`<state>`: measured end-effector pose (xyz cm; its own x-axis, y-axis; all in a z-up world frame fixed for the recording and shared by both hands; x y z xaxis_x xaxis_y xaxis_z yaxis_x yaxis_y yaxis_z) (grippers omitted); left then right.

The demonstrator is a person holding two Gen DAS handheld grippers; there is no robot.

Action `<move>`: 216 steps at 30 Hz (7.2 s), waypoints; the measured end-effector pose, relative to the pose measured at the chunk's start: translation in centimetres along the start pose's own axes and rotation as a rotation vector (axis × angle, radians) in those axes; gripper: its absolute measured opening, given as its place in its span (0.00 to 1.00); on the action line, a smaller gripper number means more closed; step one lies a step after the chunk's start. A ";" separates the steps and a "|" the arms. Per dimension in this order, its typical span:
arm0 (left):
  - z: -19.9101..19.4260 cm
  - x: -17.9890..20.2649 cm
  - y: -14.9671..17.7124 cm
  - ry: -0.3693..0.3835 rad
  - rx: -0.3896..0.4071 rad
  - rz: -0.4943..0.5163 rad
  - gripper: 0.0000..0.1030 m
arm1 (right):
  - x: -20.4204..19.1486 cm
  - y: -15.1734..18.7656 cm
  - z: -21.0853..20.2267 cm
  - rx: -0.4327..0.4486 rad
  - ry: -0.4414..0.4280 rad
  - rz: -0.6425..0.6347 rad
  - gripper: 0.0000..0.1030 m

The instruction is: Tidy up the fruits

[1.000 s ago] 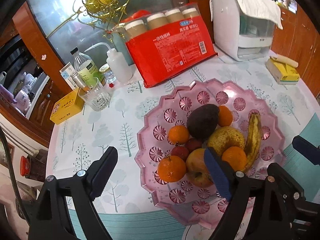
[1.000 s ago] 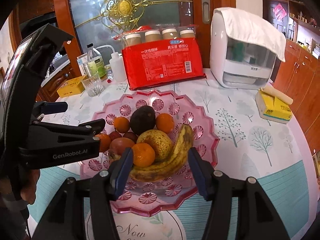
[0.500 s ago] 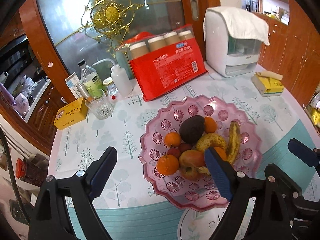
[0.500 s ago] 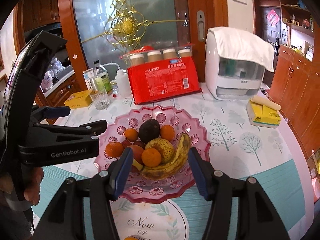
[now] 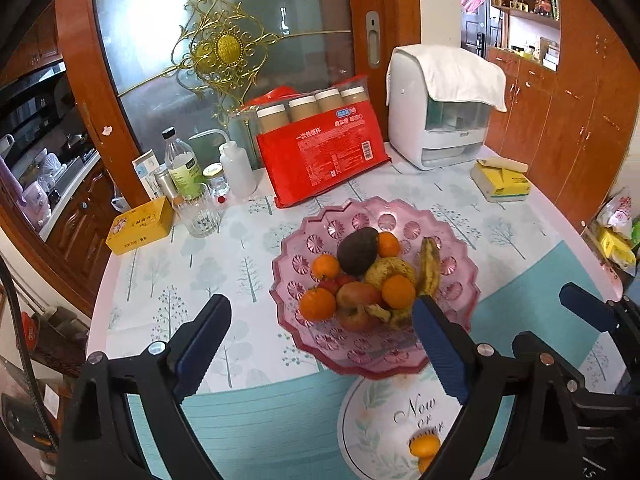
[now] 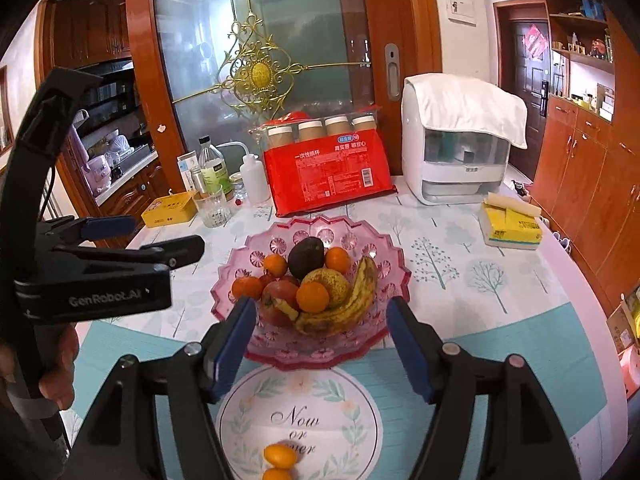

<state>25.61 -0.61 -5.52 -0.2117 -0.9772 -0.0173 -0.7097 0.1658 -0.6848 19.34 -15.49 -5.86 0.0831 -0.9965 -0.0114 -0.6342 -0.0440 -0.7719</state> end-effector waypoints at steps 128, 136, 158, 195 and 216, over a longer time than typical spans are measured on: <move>0.3 3.9 3.9 0.063 -0.126 0.067 0.31 | 0.7 0.8 -1.3 -0.100 -0.106 -0.083 0.30; 1.8 1.4 -3.1 -0.023 -0.076 0.008 0.32 | 3.8 -8.2 0.5 -0.052 -0.023 -0.139 0.30; 15.9 0.8 -3.5 -0.060 -0.243 -0.154 0.32 | 2.9 -7.4 16.1 -0.264 -0.141 -0.059 0.31; 13.1 -0.9 -0.4 -0.063 -0.245 -0.280 0.89 | 3.1 -5.3 16.2 -0.291 -0.127 -0.002 0.49; -0.4 -1.7 5.2 -0.080 -0.149 -0.338 0.89 | -1.1 0.0 4.3 -0.267 -0.154 -0.018 0.49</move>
<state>22.00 1.97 -8.72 0.1001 -0.9863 0.1311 -0.8215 -0.1563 -0.5483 22.55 -14.12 -8.58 0.1985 -0.9738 -0.1113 -0.8097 -0.0990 -0.5784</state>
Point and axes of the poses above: each gripper's, at about its wrist camera, not at the fingertips, and z roughly the way its jaws point, x to its right, y to its underside, the point moved 8 cm from there along z, roughly the way its jaws point, and after that the axes turned 5 degrees about -z, right-handed, at the moved point
